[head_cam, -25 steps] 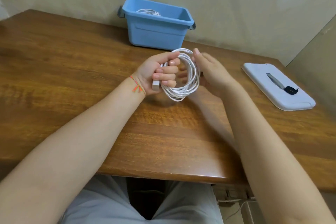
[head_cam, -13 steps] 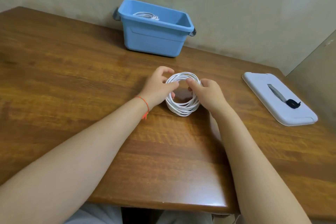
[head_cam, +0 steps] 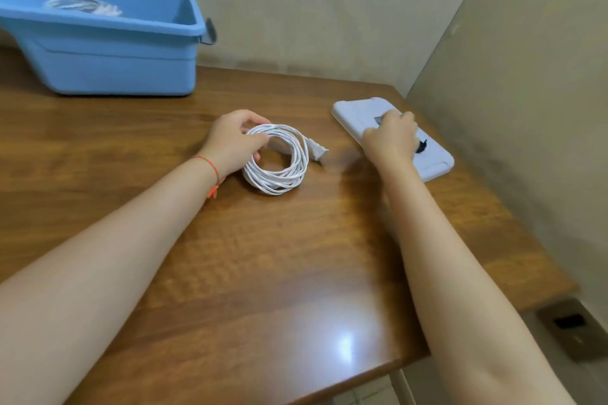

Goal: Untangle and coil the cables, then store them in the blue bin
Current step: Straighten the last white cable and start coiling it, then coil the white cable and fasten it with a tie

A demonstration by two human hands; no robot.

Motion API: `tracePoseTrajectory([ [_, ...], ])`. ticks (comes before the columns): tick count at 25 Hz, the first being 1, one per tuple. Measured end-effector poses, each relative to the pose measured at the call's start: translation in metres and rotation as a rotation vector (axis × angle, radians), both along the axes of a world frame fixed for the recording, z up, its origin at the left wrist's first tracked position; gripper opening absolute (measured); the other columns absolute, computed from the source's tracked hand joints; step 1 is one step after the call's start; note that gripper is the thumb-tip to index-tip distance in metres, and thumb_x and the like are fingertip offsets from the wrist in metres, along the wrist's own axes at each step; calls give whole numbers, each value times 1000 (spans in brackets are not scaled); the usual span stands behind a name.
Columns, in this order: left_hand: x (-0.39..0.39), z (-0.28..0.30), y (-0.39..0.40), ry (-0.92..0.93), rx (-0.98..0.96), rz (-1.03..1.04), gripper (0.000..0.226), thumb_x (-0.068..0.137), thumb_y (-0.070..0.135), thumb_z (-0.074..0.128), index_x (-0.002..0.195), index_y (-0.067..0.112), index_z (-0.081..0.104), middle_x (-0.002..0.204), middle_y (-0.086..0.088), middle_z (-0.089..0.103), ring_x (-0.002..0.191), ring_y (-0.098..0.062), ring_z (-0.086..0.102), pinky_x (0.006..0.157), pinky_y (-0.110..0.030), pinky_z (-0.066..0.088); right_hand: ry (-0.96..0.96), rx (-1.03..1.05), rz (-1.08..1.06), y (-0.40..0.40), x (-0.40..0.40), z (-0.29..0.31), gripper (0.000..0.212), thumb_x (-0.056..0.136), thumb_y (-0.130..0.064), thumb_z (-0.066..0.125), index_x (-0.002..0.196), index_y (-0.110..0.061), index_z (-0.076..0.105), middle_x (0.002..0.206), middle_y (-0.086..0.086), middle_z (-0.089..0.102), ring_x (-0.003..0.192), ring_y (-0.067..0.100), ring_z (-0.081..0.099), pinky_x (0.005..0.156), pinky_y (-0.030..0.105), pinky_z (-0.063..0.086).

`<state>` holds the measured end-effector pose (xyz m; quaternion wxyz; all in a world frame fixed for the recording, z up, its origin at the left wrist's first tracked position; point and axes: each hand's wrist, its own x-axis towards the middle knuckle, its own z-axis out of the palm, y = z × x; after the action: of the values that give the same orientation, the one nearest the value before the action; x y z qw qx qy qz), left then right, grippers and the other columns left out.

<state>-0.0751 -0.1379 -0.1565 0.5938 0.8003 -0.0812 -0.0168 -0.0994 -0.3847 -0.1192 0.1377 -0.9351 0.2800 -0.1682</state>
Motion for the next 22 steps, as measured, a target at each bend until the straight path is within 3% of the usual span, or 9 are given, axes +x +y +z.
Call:
tracePoseTrajectory([
  [3,8,1,-12,3,2,-41,21,89,4,64,105,17,69,76,-3,69,50,-10,56,52,-18,50,95,0,-155,-28,4,-5,30,93,-15,50,123,-10,49,137,14,40,126,32,37,104,43,31],
  [8,15,2,-17,19,0,-79,20,88,5,65,104,18,69,79,-5,70,52,-10,57,54,-18,51,-35,-77,-156,-43,10,-16,13,94,2,47,100,-8,53,129,16,41,113,32,42,97,37,40],
  [12,14,2,-16,16,-13,-96,20,89,5,65,105,16,69,80,-7,70,51,-9,57,53,-18,50,-75,-11,-173,-54,8,-15,31,92,6,47,120,-6,55,128,18,46,119,33,41,98,39,42],
  [15,13,3,-16,15,-13,-97,20,90,5,65,107,15,69,80,-7,69,51,-8,57,52,-17,50,-74,-5,-197,-58,6,-15,28,95,1,48,120,-5,60,112,16,57,117,33,46,95,40,45],
  [17,13,4,-16,19,-6,-103,20,90,7,65,107,17,69,81,-5,70,52,-8,58,54,-17,51,-151,-15,-146,-56,4,-11,25,97,0,47,113,-4,66,90,8,52,115,34,48,98,43,44],
  [20,14,5,-15,24,10,-107,20,90,9,65,106,21,68,83,-3,71,56,-9,60,55,-19,52,-229,11,110,-32,3,-1,22,99,-13,52,99,-7,73,90,7,67,104,28,55,89,40,46],
  [22,14,6,-15,26,8,-108,20,90,9,65,105,21,68,83,-3,71,56,-10,60,55,-19,52,-231,199,249,-7,3,3,22,98,-22,58,90,-12,76,85,1,72,84,15,63,77,31,50],
])
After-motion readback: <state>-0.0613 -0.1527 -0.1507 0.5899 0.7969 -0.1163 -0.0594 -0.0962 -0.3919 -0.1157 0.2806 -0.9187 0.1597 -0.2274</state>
